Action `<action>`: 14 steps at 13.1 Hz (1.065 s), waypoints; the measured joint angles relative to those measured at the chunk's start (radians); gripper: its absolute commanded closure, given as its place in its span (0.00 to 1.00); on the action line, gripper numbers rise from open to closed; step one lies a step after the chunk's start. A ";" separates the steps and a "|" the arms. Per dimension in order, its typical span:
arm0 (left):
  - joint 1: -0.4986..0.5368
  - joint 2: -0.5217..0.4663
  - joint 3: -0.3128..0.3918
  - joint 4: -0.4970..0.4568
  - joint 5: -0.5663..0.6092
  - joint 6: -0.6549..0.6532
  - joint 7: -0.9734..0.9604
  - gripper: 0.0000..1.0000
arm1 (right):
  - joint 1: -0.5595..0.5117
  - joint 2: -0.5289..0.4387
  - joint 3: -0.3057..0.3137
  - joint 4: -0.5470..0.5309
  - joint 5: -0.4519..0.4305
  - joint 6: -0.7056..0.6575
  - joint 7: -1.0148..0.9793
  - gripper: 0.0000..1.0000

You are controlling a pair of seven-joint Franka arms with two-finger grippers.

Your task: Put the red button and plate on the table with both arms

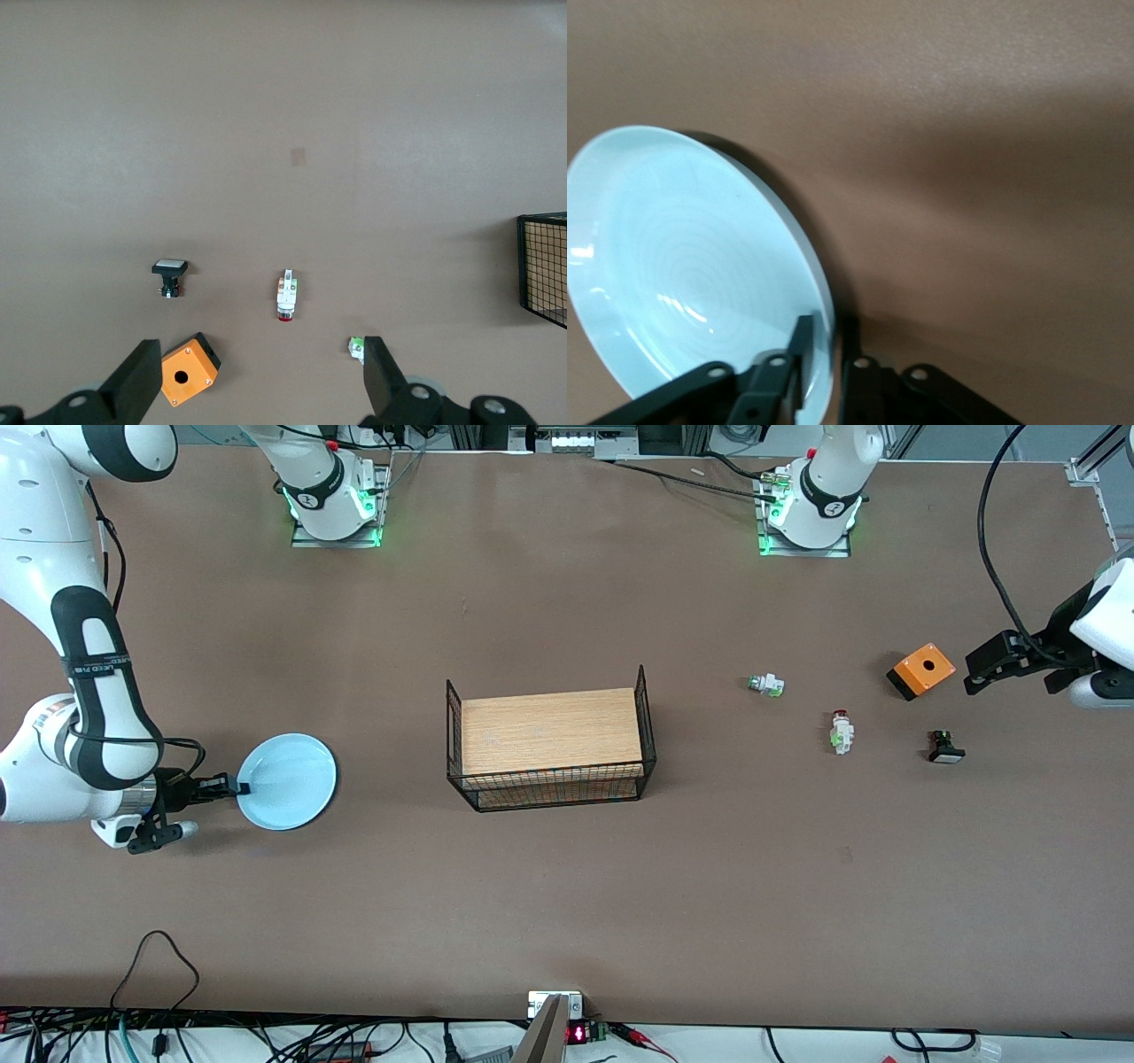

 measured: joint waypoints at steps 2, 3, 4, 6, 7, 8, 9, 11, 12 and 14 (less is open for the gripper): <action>0.000 -0.001 -0.002 -0.001 0.000 -0.001 0.000 0.00 | 0.000 0.000 0.000 0.002 0.133 -0.001 -0.003 0.18; -0.001 -0.002 -0.003 -0.001 0.000 -0.007 0.000 0.00 | 0.000 0.000 0.000 0.006 0.177 -0.008 -0.004 0.17; -0.001 -0.003 -0.005 -0.002 0.000 -0.016 0.000 0.00 | 0.000 -0.002 0.000 0.018 0.194 -0.030 -0.004 0.15; -0.002 -0.005 -0.006 -0.002 0.000 -0.023 0.000 0.00 | 0.000 -0.010 0.001 0.066 0.187 -0.098 -0.007 0.14; -0.002 -0.006 -0.007 -0.002 0.000 -0.023 0.000 0.00 | 0.000 -0.017 0.001 0.104 0.160 -0.138 -0.009 0.14; -0.002 -0.006 -0.007 -0.002 0.000 -0.024 0.000 0.00 | 0.000 -0.023 0.001 0.156 0.115 -0.181 -0.010 0.14; -0.002 -0.006 -0.007 -0.002 0.000 -0.024 0.000 0.00 | 0.000 -0.031 0.001 0.216 0.067 -0.231 -0.010 0.14; -0.002 -0.006 -0.008 -0.002 0.000 -0.024 0.000 0.00 | 0.009 -0.047 0.002 0.330 -0.004 -0.331 -0.010 0.14; -0.002 -0.006 -0.008 -0.002 0.000 -0.024 0.000 0.00 | 0.026 -0.061 0.003 0.374 -0.041 -0.355 -0.008 0.12; -0.002 -0.006 -0.008 -0.002 0.000 -0.025 0.000 0.00 | 0.083 -0.101 0.004 0.415 -0.114 -0.362 -0.002 0.00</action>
